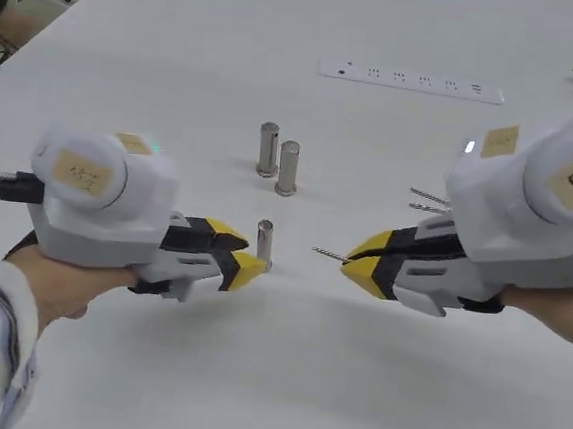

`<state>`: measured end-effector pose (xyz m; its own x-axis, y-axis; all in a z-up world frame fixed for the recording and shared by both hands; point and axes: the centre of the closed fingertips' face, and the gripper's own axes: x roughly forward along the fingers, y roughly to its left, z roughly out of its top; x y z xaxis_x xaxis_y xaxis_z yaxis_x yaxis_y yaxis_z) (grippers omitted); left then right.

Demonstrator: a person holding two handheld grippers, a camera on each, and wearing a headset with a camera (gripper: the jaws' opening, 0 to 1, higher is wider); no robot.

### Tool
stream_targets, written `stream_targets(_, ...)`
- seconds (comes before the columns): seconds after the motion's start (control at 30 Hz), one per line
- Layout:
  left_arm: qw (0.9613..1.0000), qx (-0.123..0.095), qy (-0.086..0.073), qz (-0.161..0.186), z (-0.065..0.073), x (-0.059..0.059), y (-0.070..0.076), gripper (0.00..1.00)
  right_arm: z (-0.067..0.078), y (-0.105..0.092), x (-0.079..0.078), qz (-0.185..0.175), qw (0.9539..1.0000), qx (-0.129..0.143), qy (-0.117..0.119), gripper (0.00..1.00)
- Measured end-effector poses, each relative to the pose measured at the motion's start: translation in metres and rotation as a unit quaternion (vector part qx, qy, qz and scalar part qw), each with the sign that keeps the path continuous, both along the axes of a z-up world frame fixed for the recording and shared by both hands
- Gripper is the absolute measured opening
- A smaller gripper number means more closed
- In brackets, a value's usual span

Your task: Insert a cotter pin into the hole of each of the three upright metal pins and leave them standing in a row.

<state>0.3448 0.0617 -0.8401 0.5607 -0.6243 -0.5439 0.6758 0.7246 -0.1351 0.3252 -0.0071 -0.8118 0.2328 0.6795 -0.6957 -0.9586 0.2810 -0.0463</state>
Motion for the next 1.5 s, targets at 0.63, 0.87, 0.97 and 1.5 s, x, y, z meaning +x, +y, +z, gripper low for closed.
stream_targets(0.63, 0.9994, -0.013, -0.017, 0.029, -0.008, 0.01, -0.01, 0.12, -0.002, 0.021, 0.006, -0.006, 0.9997, 0.025, 0.007, 0.02)
stream_targets(0.87, 0.9993, -0.008, -0.025, 0.028, -0.007, 0.013, -0.009, 0.08, 0.001, 0.022, 0.005, -0.006, 0.9996, 0.026, 0.006, 0.02)
stream_targets(0.97, 0.9993, -0.006, -0.026, 0.026, -0.008, 0.013, -0.009, 0.08, 0.001, 0.023, 0.006, -0.006, 0.9996, 0.026, 0.005, 0.02)
stream_targets(1.5, 0.9986, 0.001, -0.032, 0.042, -0.007, 0.013, -0.008, 0.07, -0.005, 0.031, 0.01, -0.015, 0.9994, 0.03, 0.004, 0.02)
